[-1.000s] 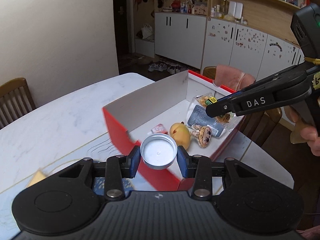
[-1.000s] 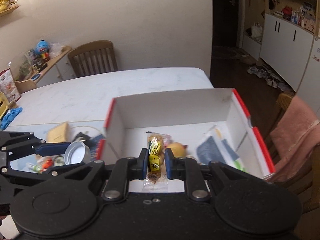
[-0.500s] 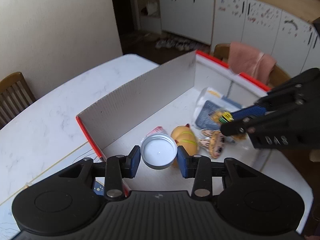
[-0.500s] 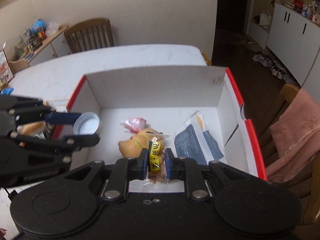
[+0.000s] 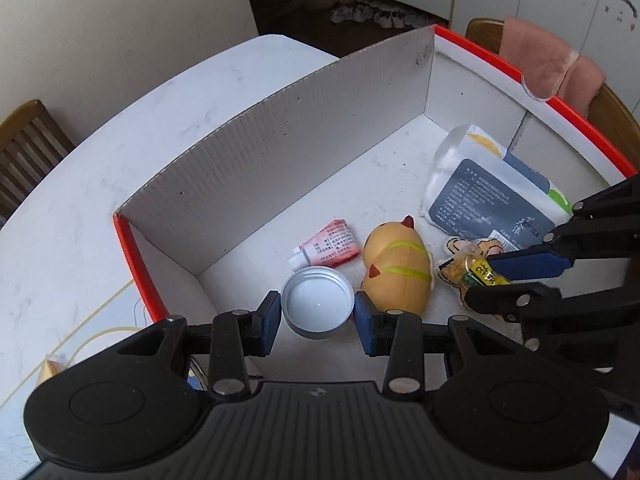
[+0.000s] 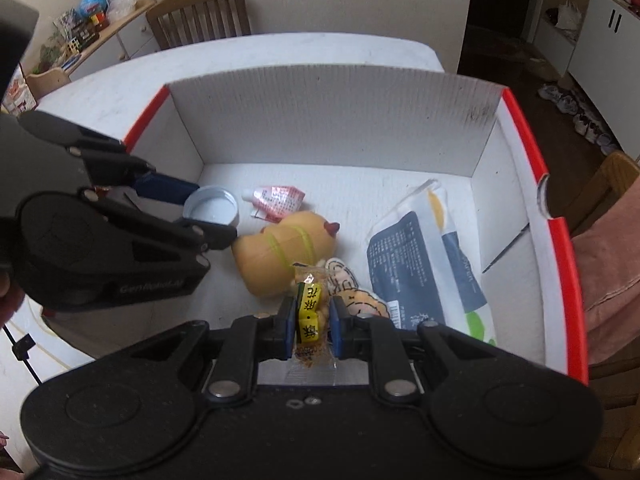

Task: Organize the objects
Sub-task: 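Open the left gripper to drop the tin lid while the right releases the snack packet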

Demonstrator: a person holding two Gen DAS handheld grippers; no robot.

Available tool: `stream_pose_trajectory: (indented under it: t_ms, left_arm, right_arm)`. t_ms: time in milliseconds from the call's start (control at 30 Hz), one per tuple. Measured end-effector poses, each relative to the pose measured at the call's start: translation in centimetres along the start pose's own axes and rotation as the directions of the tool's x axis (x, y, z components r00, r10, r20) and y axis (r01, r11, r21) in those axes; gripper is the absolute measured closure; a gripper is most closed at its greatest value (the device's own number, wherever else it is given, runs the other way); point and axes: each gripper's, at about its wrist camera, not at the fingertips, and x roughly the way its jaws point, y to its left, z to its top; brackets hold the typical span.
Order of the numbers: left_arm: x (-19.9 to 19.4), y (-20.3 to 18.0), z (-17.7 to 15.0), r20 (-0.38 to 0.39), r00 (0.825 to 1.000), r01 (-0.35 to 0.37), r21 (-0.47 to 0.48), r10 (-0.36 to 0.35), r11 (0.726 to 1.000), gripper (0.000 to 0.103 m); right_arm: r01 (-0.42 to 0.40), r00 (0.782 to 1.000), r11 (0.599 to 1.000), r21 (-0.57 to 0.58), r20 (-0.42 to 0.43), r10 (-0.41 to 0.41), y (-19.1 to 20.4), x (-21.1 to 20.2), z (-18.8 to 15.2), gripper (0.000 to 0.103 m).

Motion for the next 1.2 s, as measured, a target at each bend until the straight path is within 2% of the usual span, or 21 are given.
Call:
stream_pose_trajectory:
  t_ms: [233,567,633,767,1200]
  left_arm:
    - [0.1,-0.5,-0.3,-0.009,0.999,-0.033,0.049,0.034,0.998,0.065]
    - [-0.1,-0.5,-0.6,0.002,0.999,-0.047,0.051,0.047,0.998,0.065]
    - [-0.3,-0.4,-0.7,0.009,0.999,-0.045,0.048,0.045,0.998,0.062]
    - [-0.8,-0.1,-1.1,0.036,0.999,-0.034,0.031,0.033,0.999,0.046]
    - [-3.9,-0.1,-2.8,0.133,0.991,0.019,-0.001,-0.019,1.0,0.046]
  right_arm:
    - [-0.002,1.0,1.0,-0.018,-0.024,0.002,-0.2,0.8,-0.1,0.086]
    - [-0.024,1.0,1.0,-0.012,-0.017,0.024,-0.7,0.3,-0.2,0.083]
    - [-0.033,0.999,0.999,-0.014,-0.007,0.033,-0.8,-0.1,-0.3,0.082]
    - [-0.046,0.999,0.999,-0.011,0.014,0.046,-0.8,-0.8,-0.6,0.08]
    - [-0.091,0.99,0.996,0.006,0.105,0.09,-1.2,-3.6,-0.7,0.078]
